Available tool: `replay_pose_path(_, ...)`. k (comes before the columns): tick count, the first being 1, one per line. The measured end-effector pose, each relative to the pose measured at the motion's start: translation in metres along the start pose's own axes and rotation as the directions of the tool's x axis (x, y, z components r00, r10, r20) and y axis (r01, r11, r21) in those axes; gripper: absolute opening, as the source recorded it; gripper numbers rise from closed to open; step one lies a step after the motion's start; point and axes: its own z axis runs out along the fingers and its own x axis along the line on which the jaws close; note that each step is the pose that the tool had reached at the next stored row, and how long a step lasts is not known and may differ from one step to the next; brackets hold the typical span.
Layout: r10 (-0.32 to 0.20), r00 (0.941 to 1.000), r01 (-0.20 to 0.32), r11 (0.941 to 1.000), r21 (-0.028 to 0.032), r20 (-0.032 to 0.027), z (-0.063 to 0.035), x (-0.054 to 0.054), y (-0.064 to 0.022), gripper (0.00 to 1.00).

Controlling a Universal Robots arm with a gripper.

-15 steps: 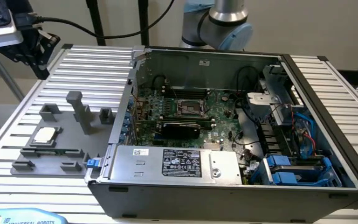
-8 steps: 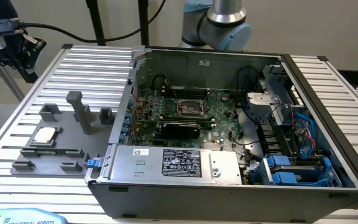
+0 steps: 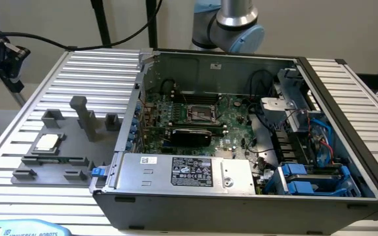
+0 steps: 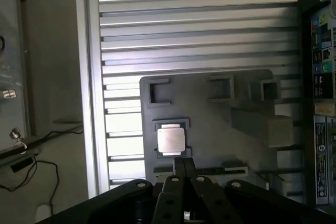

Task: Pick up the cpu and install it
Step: 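Reach for the cpu, then pick up the cpu and move it towards the insertion slot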

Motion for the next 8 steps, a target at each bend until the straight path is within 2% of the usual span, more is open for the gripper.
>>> replay_pose_path(8,0.0,1.0,0.0,1.0,-0.0001,0.0001,0.0,0.0,0.0001,0.11)
